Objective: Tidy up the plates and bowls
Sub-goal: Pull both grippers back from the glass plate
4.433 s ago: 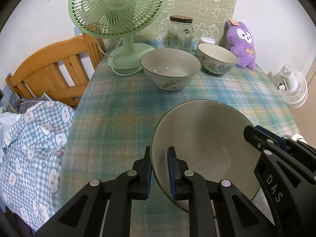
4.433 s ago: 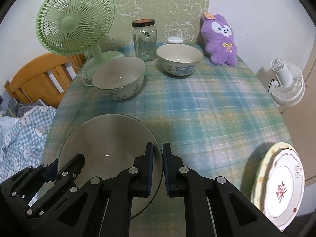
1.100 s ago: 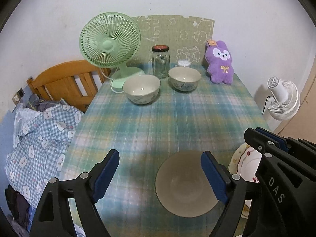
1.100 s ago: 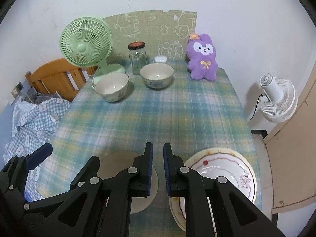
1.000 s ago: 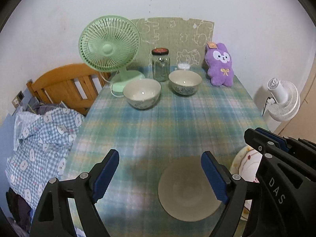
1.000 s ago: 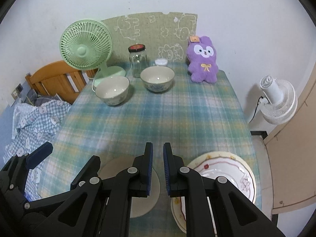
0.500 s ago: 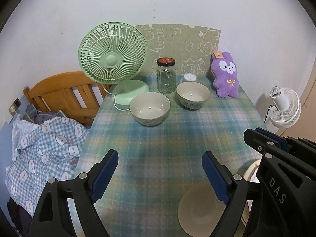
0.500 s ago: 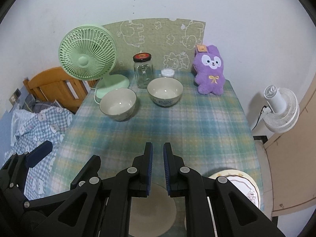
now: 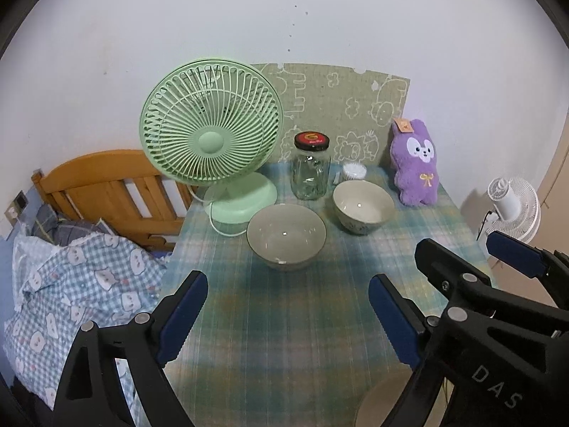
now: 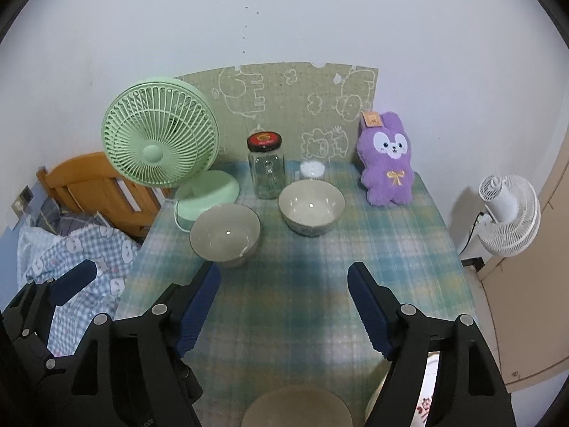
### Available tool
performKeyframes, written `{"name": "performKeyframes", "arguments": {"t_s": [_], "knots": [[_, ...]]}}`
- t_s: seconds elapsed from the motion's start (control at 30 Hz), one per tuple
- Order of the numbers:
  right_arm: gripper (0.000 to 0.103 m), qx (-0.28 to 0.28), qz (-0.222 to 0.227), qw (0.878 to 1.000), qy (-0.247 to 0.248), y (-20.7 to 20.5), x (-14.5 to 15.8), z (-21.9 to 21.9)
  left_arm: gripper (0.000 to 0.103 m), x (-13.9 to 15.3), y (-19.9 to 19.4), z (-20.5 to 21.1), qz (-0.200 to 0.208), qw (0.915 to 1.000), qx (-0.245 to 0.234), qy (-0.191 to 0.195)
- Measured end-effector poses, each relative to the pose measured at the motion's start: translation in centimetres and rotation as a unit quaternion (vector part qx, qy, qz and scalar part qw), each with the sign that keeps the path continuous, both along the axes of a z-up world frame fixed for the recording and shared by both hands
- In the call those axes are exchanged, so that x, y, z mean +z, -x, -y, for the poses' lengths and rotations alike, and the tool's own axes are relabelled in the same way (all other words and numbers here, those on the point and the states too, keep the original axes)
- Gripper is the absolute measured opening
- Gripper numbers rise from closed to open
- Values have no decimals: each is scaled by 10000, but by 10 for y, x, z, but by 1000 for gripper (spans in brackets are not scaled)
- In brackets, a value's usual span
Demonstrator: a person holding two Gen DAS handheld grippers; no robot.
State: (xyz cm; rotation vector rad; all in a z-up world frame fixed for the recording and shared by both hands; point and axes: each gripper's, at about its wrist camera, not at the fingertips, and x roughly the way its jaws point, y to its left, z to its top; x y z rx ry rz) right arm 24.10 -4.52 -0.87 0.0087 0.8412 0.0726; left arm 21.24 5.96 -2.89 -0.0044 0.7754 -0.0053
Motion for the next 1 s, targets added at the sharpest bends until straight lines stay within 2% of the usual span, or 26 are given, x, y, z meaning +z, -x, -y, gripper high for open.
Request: {"name": "performKeyframes", "arguments": {"t_s": [0.3,0.67,0.77,1.0], "knots": [[93,-111,83,9999,79,-28,2,-22,94,1,-30,-22,82,9999,-109,8],[97,-150,126,9998,93,-65,-2,-38,95,2,-65,-38,198,9994,-250,-102],[97,-155,109,9996,194,-75,-5,-43,95,-2,-75,-39,180,9993,-230,-233],[97,-112,-53,9999,69,-100,-22,-47,95,-17,-95,-44,285,9990,-273,-214]]}}
